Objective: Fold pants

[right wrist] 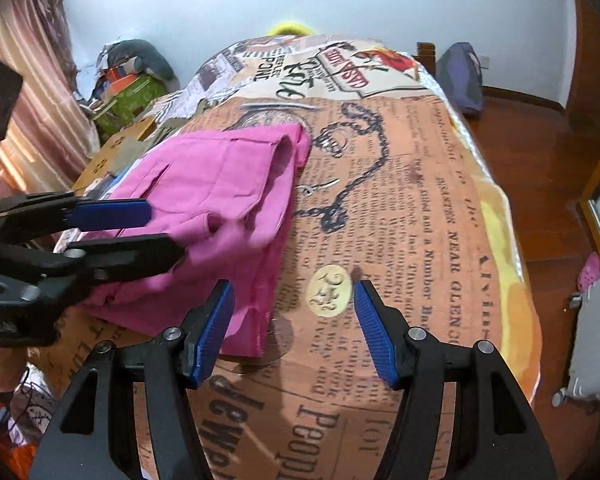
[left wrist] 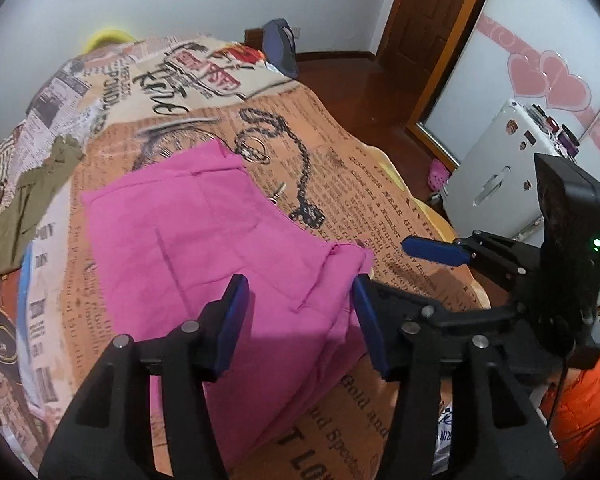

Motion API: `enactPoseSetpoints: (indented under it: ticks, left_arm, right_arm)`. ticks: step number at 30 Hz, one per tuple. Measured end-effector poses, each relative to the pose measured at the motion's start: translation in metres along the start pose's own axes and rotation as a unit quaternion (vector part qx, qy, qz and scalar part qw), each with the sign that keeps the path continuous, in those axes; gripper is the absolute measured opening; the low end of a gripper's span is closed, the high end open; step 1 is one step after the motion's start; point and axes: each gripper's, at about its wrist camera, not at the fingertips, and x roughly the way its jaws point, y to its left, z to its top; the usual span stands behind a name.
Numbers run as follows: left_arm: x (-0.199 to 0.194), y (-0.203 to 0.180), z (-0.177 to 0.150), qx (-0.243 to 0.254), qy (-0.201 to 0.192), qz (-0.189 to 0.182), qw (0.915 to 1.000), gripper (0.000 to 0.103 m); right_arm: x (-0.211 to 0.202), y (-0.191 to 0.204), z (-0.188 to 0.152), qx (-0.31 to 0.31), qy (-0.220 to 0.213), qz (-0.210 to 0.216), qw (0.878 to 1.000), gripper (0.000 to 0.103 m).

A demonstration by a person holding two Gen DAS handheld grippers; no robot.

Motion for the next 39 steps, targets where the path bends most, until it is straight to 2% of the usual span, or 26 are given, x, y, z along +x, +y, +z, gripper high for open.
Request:
enactPoseSetpoints:
  ticks: [5,7,11,13,17,20,23,25,28,32,33,34,39]
  left_arm:
    - [-0.038,0.028,0.007,-0.02,-0.04,0.017,0.9988,0.056]
    - [-0.05,0.044,0.011,-0.027,-0.056,0.035,0.9975,0.062]
    - [-0.056,0.084,0.017,-0.043,-0.06,0.077,0.9943,0.064]
    - [-0.049,0.106,0.019,-0.065,-0.048,0.077,0.9938,0.064]
    - [-0.027,0.14,0.021,-0.095,-0.026,0.088,0.9912,0.064]
    - [-0.008,0.157,0.024,-0.093,-0.017,0.103,0.9901,0.064]
    - [0.012,0.17,0.028,-0.091,-0.004,0.109,0.9898,0.064]
    - [0.026,0.179,0.034,-0.091,0.004,0.104,0.9904,0.064]
    - [0.041,0.187,0.043,-0.085,0.009,0.093,0.992,0.064]
    - [0.063,0.193,0.052,-0.077,0.027,0.075,0.9939,0.064]
    - [0.071,0.196,0.053,-0.076,0.033,0.073,0.9939,0.058]
    - [0.078,0.198,0.053,-0.071,0.037,0.08,0.9935,0.045]
    - [0.082,0.202,0.049,-0.057,0.024,0.116,0.9913,0.033]
  right_arm:
    - [-0.015,-0.004,0.007,-0.001,-0.023,-0.014,1.0,0.058]
    - [-0.019,-0.005,0.01,0.001,-0.03,-0.014,0.999,0.058]
    - [-0.024,0.0,0.016,0.013,-0.046,0.007,0.999,0.058]
    - [-0.023,0.005,0.02,0.019,-0.051,0.024,0.998,0.058]
    - [-0.014,0.02,0.025,0.007,-0.053,0.029,0.998,0.058]
    - [0.002,0.029,0.025,0.005,-0.032,0.042,0.999,0.058]
    - [0.017,0.035,0.018,-0.007,-0.007,0.033,0.999,0.058]
    - [0.026,0.035,0.012,-0.012,0.009,0.029,0.999,0.058]
    - [0.03,0.027,0.008,0.0,0.015,0.039,0.999,0.06]
    - [0.035,0.022,0.011,0.003,0.019,0.029,0.999,0.061]
    - [0.037,0.021,0.012,0.001,0.02,0.026,0.999,0.061]
    - [0.038,0.02,0.013,0.0,0.02,0.024,1.0,0.061]
    - [0.052,0.012,0.027,-0.015,0.027,-0.001,1.0,0.061]
